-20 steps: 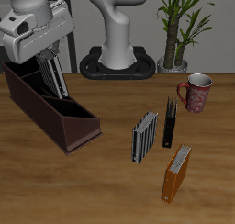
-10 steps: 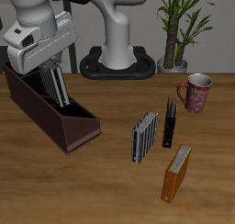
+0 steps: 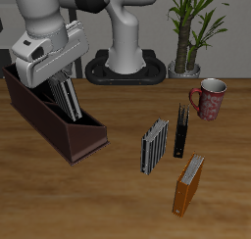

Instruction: Place the right striped book into the right desk caddy's left compartment and place the orange book into the right desk caddy's left compartment and place the red mug into the right desk caddy's right compartment

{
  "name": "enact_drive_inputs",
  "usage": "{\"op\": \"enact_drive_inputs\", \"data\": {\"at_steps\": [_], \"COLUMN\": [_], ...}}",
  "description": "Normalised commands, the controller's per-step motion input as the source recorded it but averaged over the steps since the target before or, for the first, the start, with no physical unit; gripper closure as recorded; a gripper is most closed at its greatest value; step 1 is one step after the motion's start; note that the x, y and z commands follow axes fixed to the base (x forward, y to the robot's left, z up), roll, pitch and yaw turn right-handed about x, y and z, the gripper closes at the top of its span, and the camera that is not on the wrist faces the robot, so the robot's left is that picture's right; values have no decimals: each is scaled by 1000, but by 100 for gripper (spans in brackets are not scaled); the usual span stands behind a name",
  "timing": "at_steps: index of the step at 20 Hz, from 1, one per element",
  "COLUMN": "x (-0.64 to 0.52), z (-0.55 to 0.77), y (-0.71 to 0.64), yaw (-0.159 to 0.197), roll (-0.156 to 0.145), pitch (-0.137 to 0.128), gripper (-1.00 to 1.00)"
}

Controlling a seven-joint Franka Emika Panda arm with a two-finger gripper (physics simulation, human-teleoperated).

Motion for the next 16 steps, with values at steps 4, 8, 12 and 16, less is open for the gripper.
{"op": "enact_drive_inputs", "data": {"at_steps": [4,8,12,16], "x": [40,-102,-106,-62], "z": [-171,-261,-96,-25], "y": [-4,20,64,-66], "yaw": [-34,-30,-20,-27], "roll": [7,14,9,-15], "pitch": [21,23,12,-2], "gripper": [100,100,100,100]}}
